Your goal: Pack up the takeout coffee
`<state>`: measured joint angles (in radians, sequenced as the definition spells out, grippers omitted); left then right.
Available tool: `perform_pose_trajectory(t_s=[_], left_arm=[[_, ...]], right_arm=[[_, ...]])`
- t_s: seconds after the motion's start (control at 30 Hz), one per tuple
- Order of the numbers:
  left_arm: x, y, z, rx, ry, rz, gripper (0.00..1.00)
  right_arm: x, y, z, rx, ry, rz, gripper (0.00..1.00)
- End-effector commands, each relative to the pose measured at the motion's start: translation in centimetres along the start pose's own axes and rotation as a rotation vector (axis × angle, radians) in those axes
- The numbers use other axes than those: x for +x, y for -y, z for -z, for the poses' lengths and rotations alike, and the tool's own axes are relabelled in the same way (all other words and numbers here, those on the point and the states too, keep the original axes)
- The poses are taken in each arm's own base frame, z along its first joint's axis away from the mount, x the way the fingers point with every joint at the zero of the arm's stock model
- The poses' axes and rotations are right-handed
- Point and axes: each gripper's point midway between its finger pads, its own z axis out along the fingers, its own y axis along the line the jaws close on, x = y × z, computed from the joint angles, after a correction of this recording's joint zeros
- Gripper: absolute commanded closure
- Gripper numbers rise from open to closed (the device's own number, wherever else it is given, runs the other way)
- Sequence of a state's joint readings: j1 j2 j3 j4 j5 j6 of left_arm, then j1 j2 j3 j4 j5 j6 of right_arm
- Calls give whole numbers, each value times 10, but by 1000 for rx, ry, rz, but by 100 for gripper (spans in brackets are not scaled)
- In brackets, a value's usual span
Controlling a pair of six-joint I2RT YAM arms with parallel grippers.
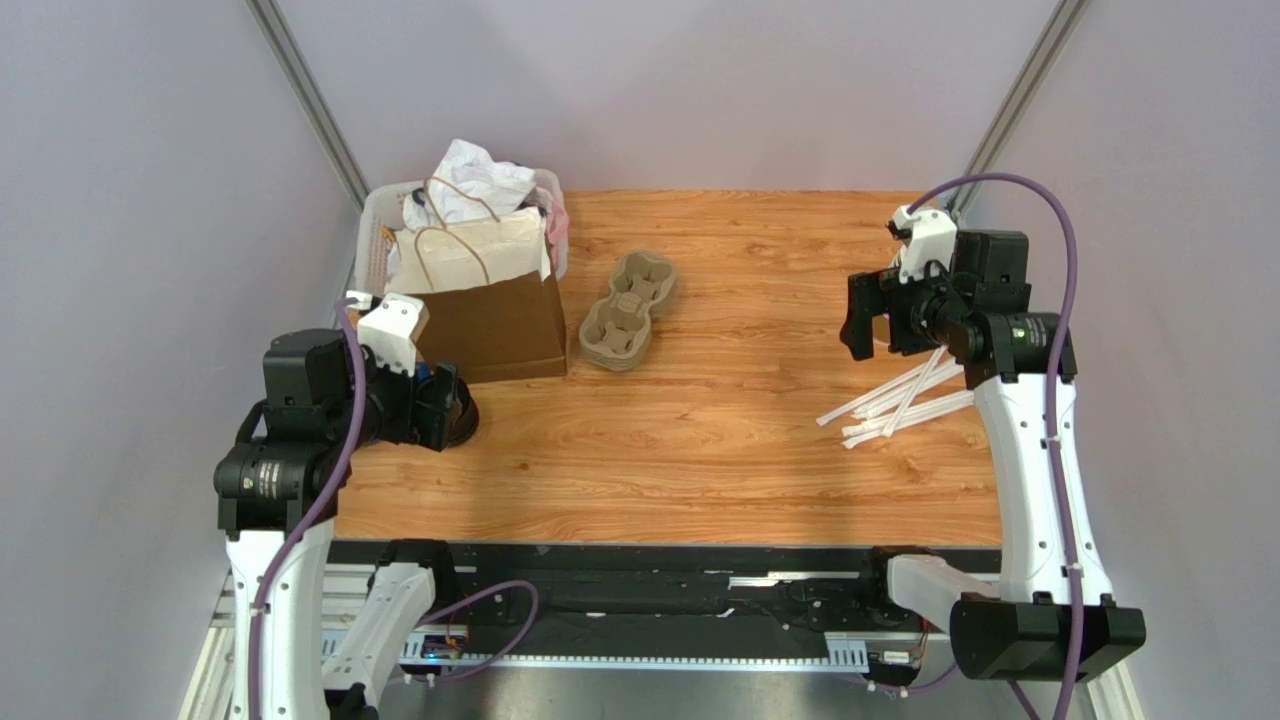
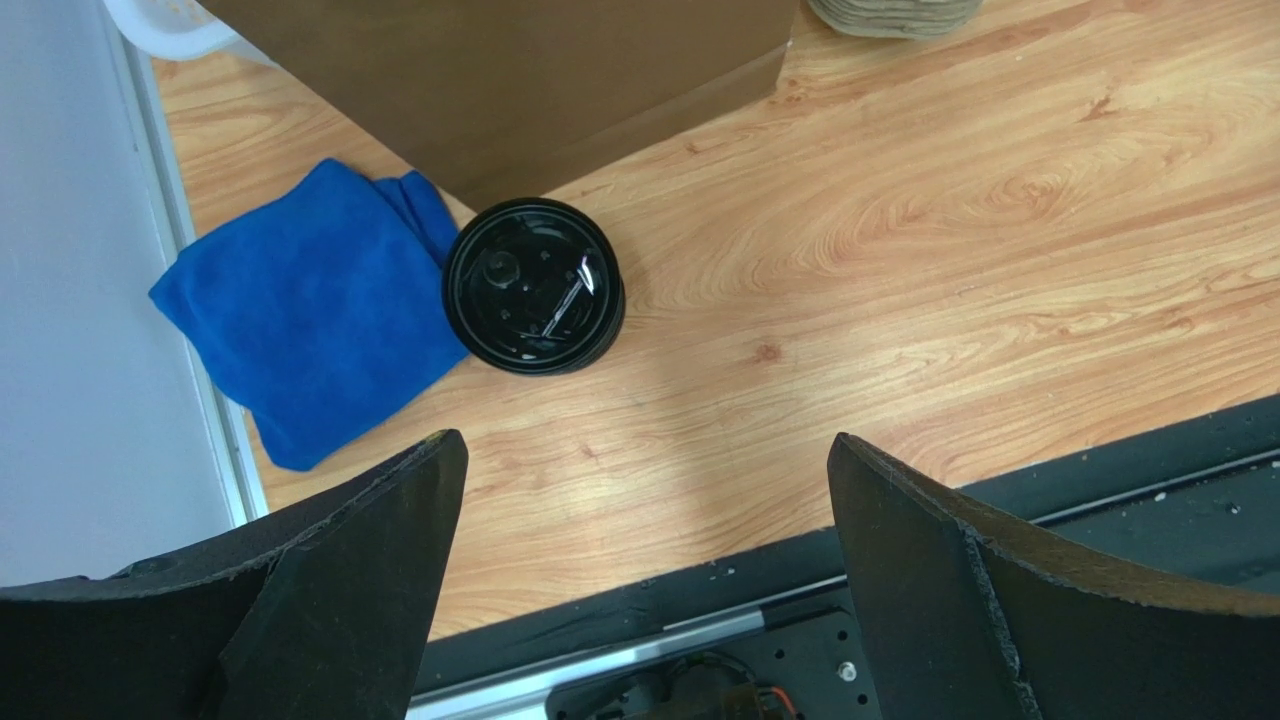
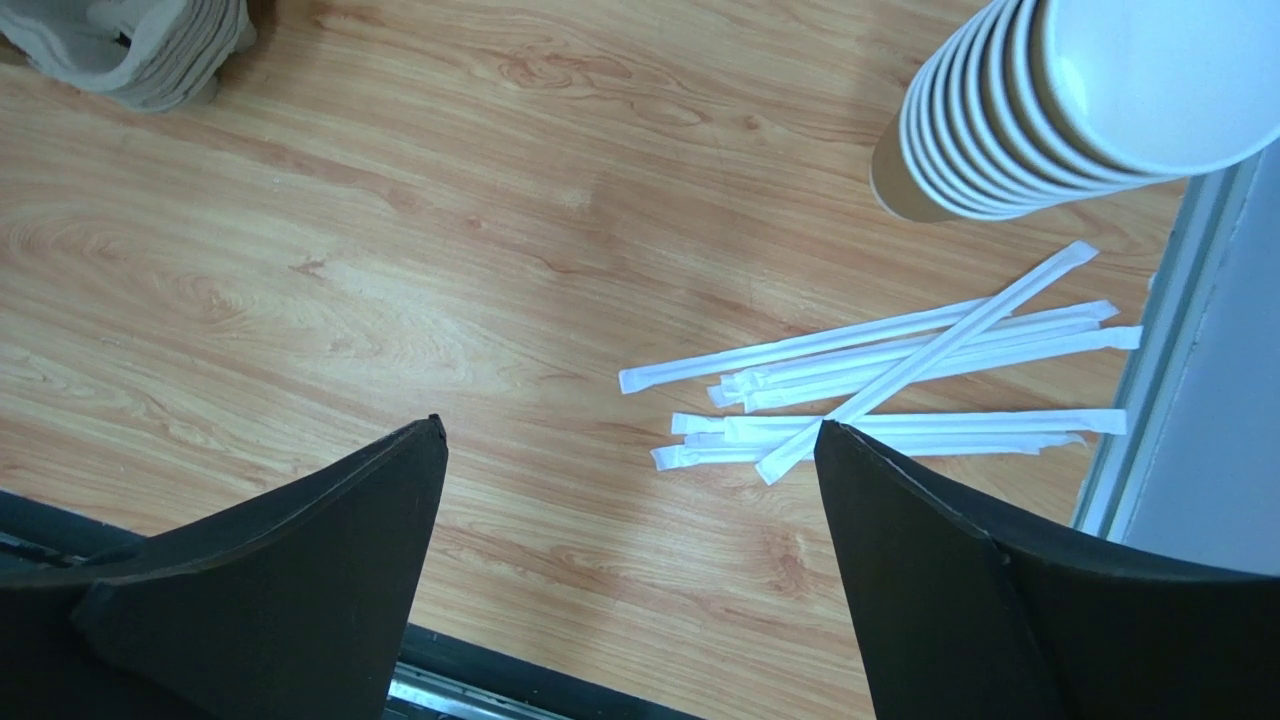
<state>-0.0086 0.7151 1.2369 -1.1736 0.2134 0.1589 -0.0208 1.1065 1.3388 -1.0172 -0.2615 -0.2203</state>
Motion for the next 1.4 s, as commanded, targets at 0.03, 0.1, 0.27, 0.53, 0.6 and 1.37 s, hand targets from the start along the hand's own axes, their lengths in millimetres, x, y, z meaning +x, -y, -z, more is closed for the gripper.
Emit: perform_pose_trajectory(t_s=[0.03,0.1,0.27,0.53,0.6,1.37], left_arm=[[-25,-10,10,-59,46,53,1],[-30,-12,13,-73,55,62,1],[-39,-13,18,-91,83,108,1],[-45,-11,15,-77,149,98,1],[-44,-13,11,-79,127,99,1],[-43,-17,-5,-85,116,115,1]], right_arm=[[-46,16,17,72,80,35,0],[-54,23,14,90,72,33,0],[-90,48,19,119,101,-12,0],[-104,141,-10,208,8,-214,0],[-109,158,-10,231,11,-238,0],[-72,208,-94,229,-140,-359,39]])
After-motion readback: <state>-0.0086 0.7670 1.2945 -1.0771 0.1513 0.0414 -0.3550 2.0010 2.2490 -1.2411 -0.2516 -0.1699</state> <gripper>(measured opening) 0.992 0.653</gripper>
